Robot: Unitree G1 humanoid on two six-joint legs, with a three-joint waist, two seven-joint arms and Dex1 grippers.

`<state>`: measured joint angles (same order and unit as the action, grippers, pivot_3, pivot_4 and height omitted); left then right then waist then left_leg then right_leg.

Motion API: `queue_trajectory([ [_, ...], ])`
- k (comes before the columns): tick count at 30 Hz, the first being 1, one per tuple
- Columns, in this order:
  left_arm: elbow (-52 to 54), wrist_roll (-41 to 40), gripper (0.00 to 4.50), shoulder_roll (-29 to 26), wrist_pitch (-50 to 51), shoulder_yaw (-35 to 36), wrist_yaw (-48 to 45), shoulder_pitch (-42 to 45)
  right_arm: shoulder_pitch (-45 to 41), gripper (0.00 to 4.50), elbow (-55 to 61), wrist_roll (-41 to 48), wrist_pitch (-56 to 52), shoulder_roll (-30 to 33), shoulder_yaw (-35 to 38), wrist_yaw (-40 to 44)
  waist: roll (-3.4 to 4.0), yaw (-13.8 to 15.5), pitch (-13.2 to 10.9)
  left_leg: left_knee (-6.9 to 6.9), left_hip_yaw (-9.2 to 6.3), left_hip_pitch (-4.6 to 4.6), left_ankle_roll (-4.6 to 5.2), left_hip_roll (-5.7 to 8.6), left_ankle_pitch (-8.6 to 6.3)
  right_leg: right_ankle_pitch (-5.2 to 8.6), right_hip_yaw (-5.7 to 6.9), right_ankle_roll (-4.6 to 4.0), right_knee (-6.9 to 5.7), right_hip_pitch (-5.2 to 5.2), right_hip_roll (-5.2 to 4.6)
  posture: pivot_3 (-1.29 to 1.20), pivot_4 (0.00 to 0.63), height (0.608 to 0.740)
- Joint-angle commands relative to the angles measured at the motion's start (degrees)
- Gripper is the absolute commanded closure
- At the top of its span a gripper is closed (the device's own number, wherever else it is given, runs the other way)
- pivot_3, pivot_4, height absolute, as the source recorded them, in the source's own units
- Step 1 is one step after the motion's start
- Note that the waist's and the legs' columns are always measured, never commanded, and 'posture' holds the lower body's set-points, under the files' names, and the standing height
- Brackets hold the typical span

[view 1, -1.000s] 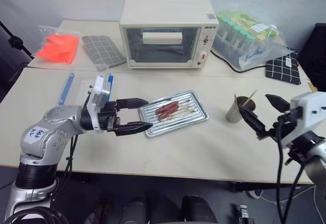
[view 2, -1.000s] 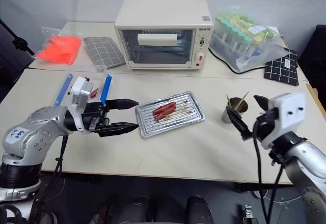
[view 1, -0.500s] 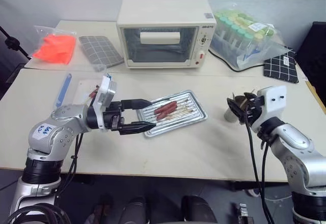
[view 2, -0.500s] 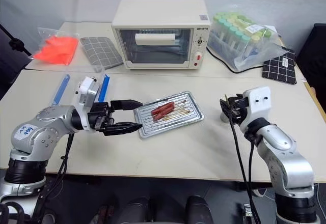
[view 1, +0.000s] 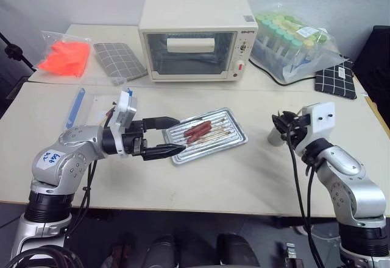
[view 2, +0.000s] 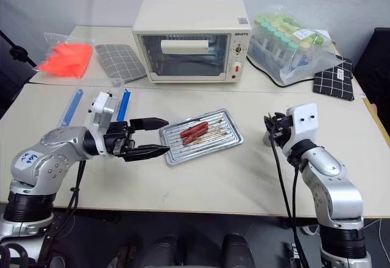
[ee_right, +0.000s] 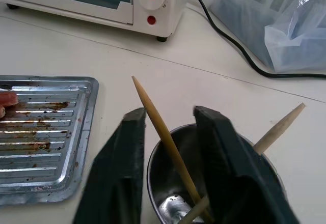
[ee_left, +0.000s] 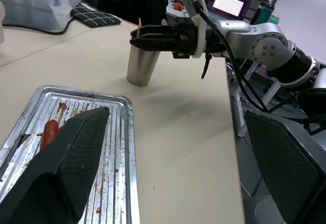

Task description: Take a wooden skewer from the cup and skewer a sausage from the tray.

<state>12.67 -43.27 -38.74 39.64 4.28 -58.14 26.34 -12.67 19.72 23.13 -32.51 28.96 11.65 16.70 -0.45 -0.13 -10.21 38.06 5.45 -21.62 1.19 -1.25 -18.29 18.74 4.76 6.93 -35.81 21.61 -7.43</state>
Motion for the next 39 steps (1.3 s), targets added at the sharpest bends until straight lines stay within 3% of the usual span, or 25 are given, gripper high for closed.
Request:
queue_trajectory([
  [1,0.7,0.5,0.00,0.3,-1.7,1.0,0.1,0.5,-0.2,4.40,1.9,0.0,1.0,-0.1,1.6,0.3,0.00,0.0,0.0,0.00,0.00,0.00,0.00,0.00,0.00,0.00,0.00,0.00,0.00,0.00,0.00,0.00,0.150,0.740],
  [31,-3.1,3.1,0.00,4.2,-3.4,-1.1,-1.4,3.8,0.5,4.46,9.4,-2.2,-2.1,1.3,2.0,-0.4,-0.01,0.0,0.0,-0.02,0.00,0.00,0.00,0.00,0.00,0.00,0.03,0.00,0.01,0.00,0.00,0.00,0.150,0.740],
  [35,-3.4,3.2,0.00,6.0,-4.1,-1.8,-1.3,4.1,-2.4,4.46,15.1,1.3,-7.8,3.5,6.0,-1.1,0.00,0.0,0.0,-0.02,0.00,-0.01,0.00,0.00,0.00,0.00,0.02,0.00,0.02,0.00,-0.02,0.00,0.150,0.740],
  [39,-4.0,3.1,0.00,8.6,-5.1,-2.4,-0.5,4.8,-10.1,4.46,19.6,12.0,-16.7,4.1,13.0,-3.4,0.01,0.1,0.0,0.00,-0.03,-0.03,0.00,0.01,0.00,-0.01,0.04,0.01,0.02,0.00,-0.04,0.00,0.150,0.740],
])
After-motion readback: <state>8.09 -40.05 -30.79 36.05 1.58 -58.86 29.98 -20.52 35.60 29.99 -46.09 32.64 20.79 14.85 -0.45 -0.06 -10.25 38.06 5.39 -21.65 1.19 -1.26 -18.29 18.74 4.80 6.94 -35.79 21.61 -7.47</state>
